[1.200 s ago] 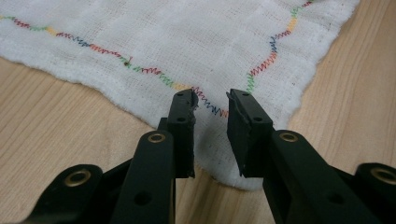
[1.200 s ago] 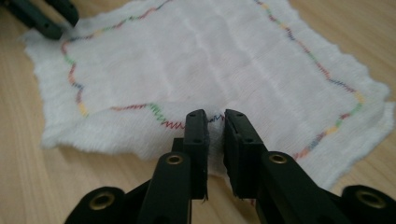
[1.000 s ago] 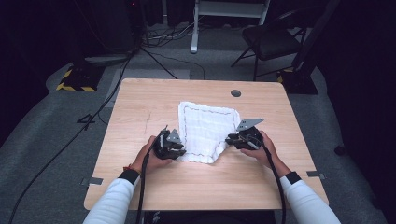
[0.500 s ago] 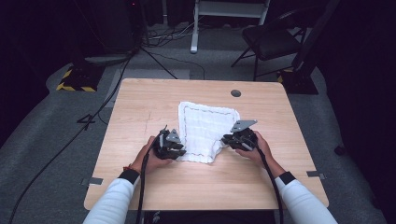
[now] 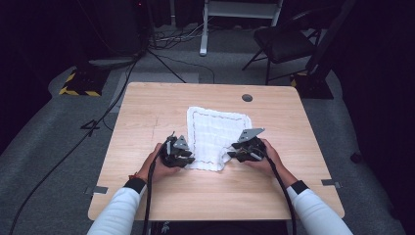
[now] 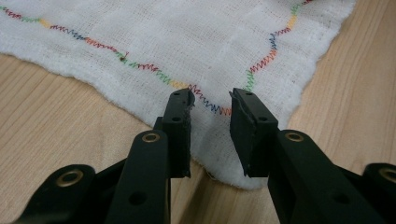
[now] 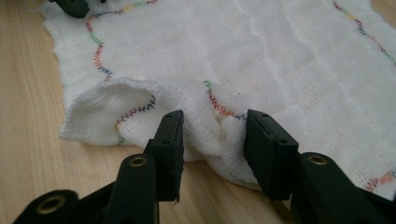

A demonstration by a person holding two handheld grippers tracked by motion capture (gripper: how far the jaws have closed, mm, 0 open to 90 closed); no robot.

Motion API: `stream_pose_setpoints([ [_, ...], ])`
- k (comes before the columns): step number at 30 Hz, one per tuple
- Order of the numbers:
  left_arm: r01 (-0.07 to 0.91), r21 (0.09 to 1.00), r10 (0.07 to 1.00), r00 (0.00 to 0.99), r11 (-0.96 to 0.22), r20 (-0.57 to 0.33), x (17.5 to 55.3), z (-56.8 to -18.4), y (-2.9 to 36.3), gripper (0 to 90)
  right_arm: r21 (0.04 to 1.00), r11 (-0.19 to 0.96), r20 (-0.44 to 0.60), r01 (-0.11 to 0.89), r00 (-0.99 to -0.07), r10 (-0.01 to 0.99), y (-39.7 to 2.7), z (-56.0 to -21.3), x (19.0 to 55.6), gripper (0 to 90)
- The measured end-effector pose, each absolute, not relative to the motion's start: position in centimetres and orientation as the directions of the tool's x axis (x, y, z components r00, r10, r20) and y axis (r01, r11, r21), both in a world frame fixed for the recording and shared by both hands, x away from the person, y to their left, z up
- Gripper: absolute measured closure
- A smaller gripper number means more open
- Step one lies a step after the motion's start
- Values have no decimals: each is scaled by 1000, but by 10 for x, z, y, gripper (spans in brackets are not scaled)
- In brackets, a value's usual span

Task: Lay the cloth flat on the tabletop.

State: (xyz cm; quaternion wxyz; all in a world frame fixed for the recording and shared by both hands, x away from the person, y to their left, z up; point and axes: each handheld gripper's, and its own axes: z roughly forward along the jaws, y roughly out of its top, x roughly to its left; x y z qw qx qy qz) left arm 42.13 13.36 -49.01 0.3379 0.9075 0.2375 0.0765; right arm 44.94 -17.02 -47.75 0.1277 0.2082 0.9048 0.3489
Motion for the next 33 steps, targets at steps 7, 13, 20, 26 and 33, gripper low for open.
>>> stream_pose_setpoints([
  [7,385,654,489,872,-651,-27,421,-491,135,683,671,701,-195,241,-855,481,-159,-479,443,549],
  [13,390,657,492,870,-645,-33,420,-491,135,679,709,665,-146,236,-873,466,-165,-475,445,631],
  [20,390,661,493,869,-642,-34,419,-492,136,675,700,665,-130,260,-869,477,-157,-484,452,649],
  [26,388,662,490,871,-641,-36,419,-492,137,675,673,702,-181,233,-869,461,-154,-480,450,796],
  [33,386,653,491,871,-652,-24,414,-490,138,696,683,687,-138,247,-880,454,-174,-460,437,798],
])
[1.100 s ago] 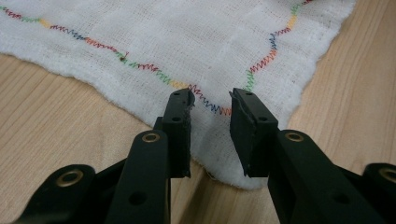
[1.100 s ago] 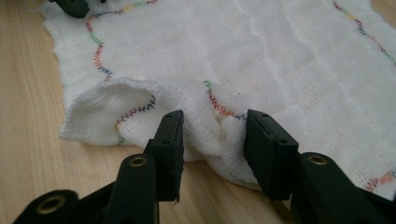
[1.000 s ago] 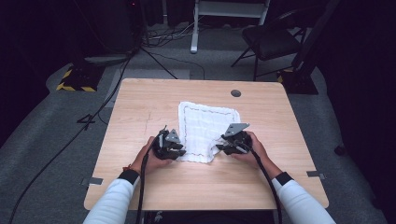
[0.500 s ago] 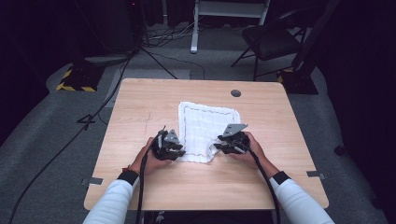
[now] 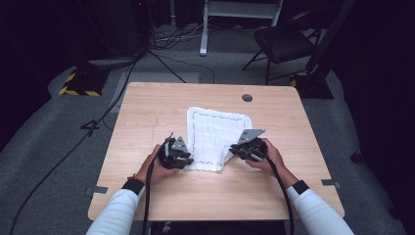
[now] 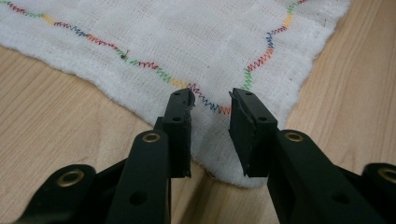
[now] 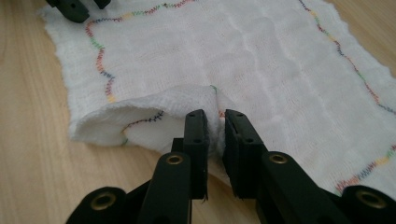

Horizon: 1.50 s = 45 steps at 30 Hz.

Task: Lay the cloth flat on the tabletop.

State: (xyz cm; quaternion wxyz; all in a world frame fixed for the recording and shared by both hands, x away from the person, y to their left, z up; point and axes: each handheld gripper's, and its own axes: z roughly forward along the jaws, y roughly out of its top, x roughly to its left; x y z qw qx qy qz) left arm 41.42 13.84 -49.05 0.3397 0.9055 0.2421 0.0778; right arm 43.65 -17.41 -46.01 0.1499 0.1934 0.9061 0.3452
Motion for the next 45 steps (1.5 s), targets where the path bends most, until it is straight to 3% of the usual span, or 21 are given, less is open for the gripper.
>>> stream_pose_setpoints([
  [10,400,627,491,870,-669,-32,402,-487,135,769,667,689,-90,282,-888,450,-215,-446,401,839],
  [13,376,620,448,893,-689,-43,391,-486,131,823,664,679,-58,313,-884,464,-233,-445,387,837],
  [23,349,611,382,921,-711,-81,360,-485,120,811,623,693,-15,363,-880,475,-260,-467,356,793],
  [28,345,607,365,926,-715,-96,345,-484,120,722,623,684,-14,379,-869,494,-270,-473,343,652],
  [29,345,606,370,925,-717,-88,343,-482,121,631,642,662,-13,388,-857,514,-275,-469,342,589],
  [30,353,616,385,919,-704,-87,341,-482,121,631,642,662,-13,388,-857,514,-275,-469,342,589],
  [31,354,636,400,913,-685,-77,342,-479,124,536,664,631,-21,402,-833,553,-282,-463,346,562],
  [33,362,646,431,901,-673,-56,345,-476,126,496,674,619,-27,404,-823,567,-285,-461,348,560],
  [34,394,665,483,874,-634,-57,353,-473,128,396,709,578,-24,405,-805,593,-290,-454,356,529],
  [36,401,671,503,863,-624,-48,358,-472,128,339,726,554,-35,408,-782,622,-292,-448,365,508],
  [40,425,687,570,821,-590,-18,394,-466,126,271,736,538,-77,410,-740,668,-289,-444,394,497],
  [45,438,702,626,780,-562,15,426,-462,120,264,726,534,-98,432,-704,703,-281,-447,433,505],
])
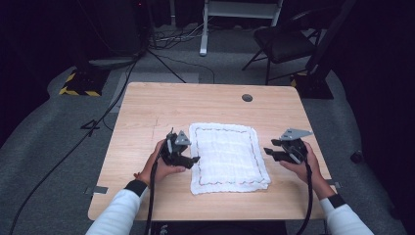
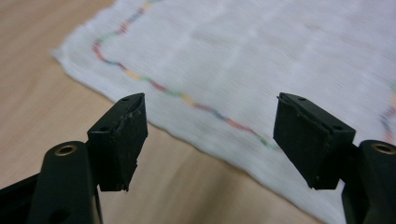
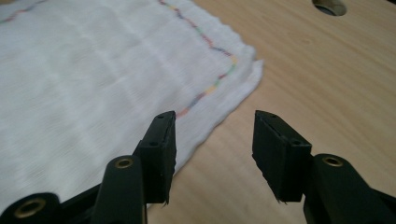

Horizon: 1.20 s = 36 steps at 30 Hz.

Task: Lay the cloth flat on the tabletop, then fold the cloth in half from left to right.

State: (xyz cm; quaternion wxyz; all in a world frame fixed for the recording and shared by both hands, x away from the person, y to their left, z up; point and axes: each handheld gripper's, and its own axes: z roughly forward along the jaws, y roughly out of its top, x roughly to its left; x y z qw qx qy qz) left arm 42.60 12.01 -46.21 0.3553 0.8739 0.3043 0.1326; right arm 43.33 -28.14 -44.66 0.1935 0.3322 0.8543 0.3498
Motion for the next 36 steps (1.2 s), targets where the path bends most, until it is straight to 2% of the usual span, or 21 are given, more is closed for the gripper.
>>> stream_pose_setpoints([
  [1,452,698,648,761,-556,24,440,-462,118,275,729,514,-80,453,-690,720,-277,-449,453,509],
  [3,456,700,657,753,-550,26,449,-462,116,279,726,513,-80,458,-685,724,-275,-450,460,509],
  [4,468,709,674,738,-528,15,460,-464,115,279,724,496,-61,479,-673,738,-269,-454,478,520],
  [9,505,695,701,713,-512,-1,485,-474,108,277,715,488,-51,501,-658,751,-253,-462,504,531],
  [21,566,669,732,680,-481,-49,513,-497,105,251,654,506,-29,563,-649,760,-233,-487,525,545],
  [24,560,676,732,680,-479,-45,514,-498,104,256,661,489,-2,569,-650,760,-235,-488,524,613],
  [25,558,673,725,687,-486,-45,514,-497,103,272,669,492,0,558,-661,750,-235,-488,523,675],
  [26,552,678,720,692,-486,-47,514,-497,103,351,670,498,4,550,-674,739,-234,-488,522,742],
  [27,549,679,717,695,-488,-47,514,-497,102,351,670,498,4,550,-674,739,-234,-488,522,742],
  [28,547,683,713,699,-484,-56,513,-496,101,424,672,497,7,549,-676,737,-234,-488,522,796],
  [29,547,683,713,699,-484,-56,513,-496,101,488,672,497,7,549,-676,737,-234,-488,522,796],
  [30,544,684,705,706,-485,-62,512,-496,101,488,674,495,7,549,-675,738,-234,-488,522,824],
  [31,546,682,704,707,-486,-64,512,-495,101,542,675,496,4,546,-675,738,-235,-488,522,848],
  [32,545,686,698,712,-483,-74,512,-495,101,639,681,494,0,541,-675,738,-236,-489,521,858],
  [33,544,683,691,719,-488,-79,513,-495,101,639,681,494,0,541,-675,738,-236,-489,521,858],
  [34,538,681,684,726,-497,-74,514,-494,102,706,686,494,-13,534,-670,742,-235,-488,520,862],
  [36,536,682,680,729,-499,-75,514,-494,102,757,693,492,-17,527,-670,742,-236,-487,519,863],
])
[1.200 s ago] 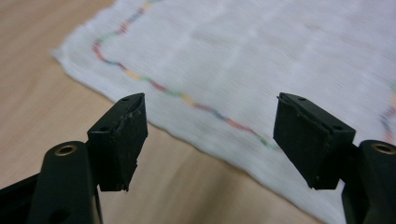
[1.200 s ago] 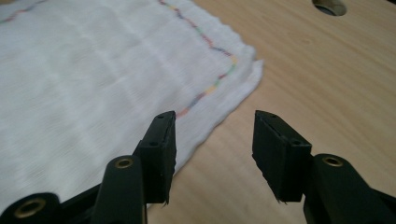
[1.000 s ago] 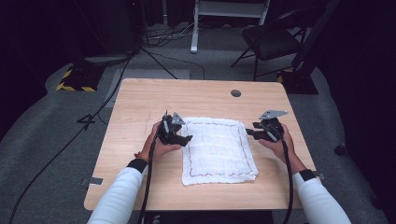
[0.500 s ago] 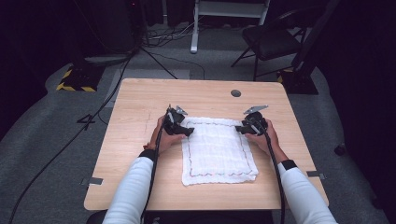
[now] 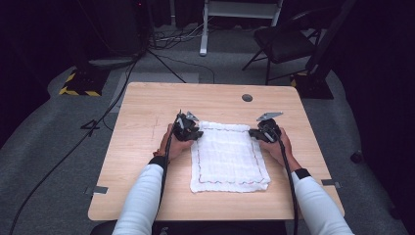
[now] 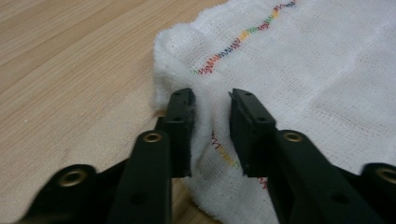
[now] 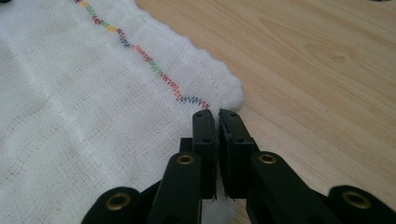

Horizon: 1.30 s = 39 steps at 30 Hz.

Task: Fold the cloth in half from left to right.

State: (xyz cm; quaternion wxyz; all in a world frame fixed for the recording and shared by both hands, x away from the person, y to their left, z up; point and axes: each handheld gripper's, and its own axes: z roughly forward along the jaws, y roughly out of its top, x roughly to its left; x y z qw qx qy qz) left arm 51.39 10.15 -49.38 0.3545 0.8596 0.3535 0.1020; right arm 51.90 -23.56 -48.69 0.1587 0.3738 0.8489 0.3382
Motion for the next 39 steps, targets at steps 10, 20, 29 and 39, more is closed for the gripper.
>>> stream_pose_setpoints([
  [10,444,746,675,738,-497,11,510,-459,105,810,796,437,-92,419,-629,772,-242,-448,506,865],
  [20,322,827,686,720,-460,101,503,-402,106,800,860,402,-148,315,-600,786,-248,-398,491,866],
  [29,435,768,754,650,-470,93,519,-424,102,449,817,423,-174,391,-533,828,-243,-402,521,675],
  [39,460,682,674,735,-569,67,478,-470,119,313,777,523,-58,351,-787,614,-188,-441,475,521],
])
